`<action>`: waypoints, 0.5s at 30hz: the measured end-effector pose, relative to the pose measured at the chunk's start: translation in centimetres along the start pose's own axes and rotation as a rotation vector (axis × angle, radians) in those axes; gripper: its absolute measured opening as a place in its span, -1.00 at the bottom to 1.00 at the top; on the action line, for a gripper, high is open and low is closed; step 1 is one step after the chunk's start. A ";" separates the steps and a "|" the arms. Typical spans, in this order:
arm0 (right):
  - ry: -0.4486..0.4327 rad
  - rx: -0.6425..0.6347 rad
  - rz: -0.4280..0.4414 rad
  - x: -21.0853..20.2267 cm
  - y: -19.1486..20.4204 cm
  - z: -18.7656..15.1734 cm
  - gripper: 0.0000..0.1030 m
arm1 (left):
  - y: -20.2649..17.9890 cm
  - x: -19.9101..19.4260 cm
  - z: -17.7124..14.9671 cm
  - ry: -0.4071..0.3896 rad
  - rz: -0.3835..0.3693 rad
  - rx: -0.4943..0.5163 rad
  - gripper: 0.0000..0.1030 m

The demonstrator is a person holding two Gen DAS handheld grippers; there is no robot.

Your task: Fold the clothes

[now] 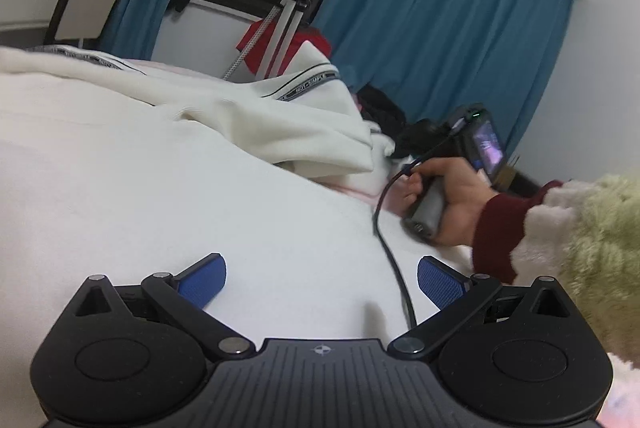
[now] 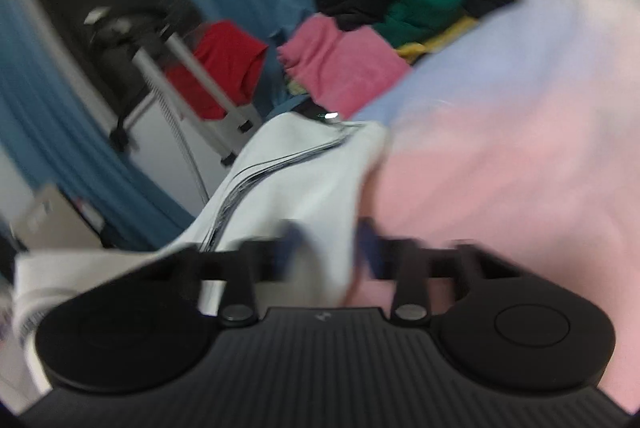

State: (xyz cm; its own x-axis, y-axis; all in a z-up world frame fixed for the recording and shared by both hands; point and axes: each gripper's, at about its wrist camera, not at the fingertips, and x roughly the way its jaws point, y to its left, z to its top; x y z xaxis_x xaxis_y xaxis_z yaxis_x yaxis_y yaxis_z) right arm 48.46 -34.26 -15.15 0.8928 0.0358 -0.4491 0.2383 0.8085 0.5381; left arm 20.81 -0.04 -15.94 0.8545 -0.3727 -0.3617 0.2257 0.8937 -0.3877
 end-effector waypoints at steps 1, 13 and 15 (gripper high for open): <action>-0.007 -0.015 -0.022 -0.1 0.4 0.1 -0.86 | 0.1 0.0 0.0 -0.002 -0.004 -0.007 0.99; -0.259 -0.207 -0.295 -11.6 -3.2 12.7 -0.88 | -0.5 -1.8 0.8 -0.014 0.037 0.011 0.99; -0.294 -0.231 -0.352 -13.4 -4.9 15.6 -0.88 | -0.6 -1.9 0.9 -0.017 0.037 0.021 0.99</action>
State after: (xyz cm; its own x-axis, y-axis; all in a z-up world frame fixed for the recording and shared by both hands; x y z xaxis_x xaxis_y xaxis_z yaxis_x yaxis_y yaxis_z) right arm 41.31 -47.88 -0.65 0.8515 -0.4016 -0.3372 0.4826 0.8517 0.2043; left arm 19.44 0.34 -14.22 0.8703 -0.3354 -0.3606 0.2037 0.9118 -0.3564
